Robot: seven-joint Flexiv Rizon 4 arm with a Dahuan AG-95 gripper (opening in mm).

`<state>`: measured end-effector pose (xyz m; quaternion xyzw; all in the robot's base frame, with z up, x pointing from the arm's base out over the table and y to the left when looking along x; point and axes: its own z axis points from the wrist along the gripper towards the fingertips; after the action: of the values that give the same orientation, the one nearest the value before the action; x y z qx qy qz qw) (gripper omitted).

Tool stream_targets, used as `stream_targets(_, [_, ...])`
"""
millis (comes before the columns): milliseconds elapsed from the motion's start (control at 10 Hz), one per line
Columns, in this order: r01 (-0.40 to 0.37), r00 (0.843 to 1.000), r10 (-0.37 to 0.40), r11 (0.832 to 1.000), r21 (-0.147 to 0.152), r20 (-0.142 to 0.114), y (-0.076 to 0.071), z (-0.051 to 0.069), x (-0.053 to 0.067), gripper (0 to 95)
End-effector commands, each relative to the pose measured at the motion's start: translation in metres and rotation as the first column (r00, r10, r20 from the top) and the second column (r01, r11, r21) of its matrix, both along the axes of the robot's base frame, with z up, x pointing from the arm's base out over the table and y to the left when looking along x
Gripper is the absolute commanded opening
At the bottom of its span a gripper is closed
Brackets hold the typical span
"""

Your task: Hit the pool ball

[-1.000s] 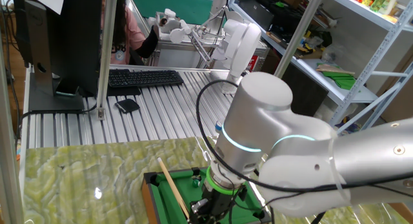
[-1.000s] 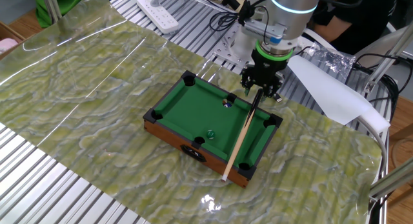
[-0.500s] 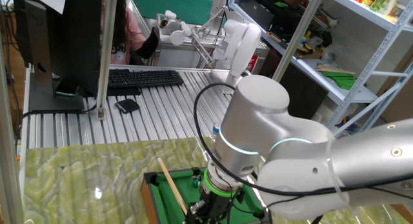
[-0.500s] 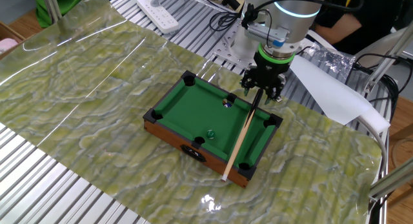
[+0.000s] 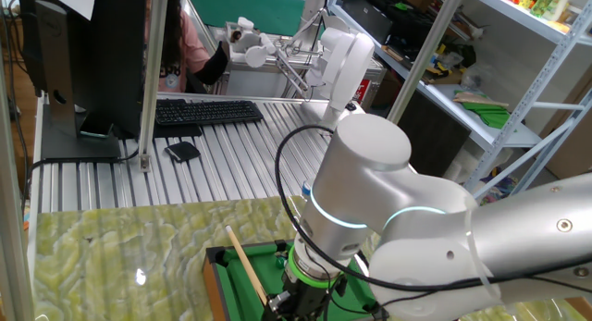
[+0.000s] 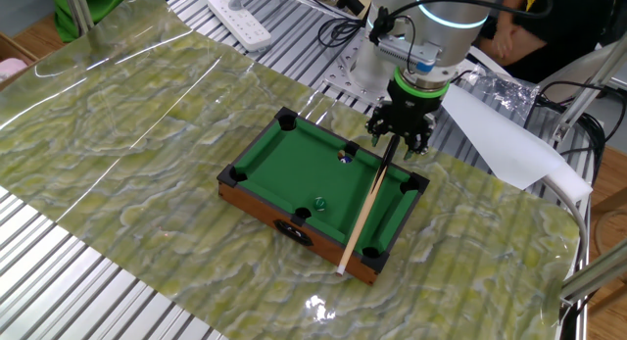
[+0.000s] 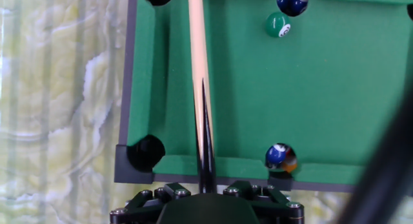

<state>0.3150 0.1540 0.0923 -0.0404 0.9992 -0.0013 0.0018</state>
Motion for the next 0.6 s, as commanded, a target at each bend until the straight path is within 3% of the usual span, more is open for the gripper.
stream_targets(100, [0.001, 1.000, -0.001, 1.000, -0.002, -0.004, -0.0003, 0.0012, -0.0006, 57.0])
stream_targets(200, [0.002, 1.000, -0.002, 1.000, -0.006, -0.005, -0.0001, 0.0009, -0.0007, 38.0])
stream_targets(600, [0.002, 1.000, -0.002, 1.000, -0.007, -0.003, 0.0013, -0.0042, -0.0013, 38.0])
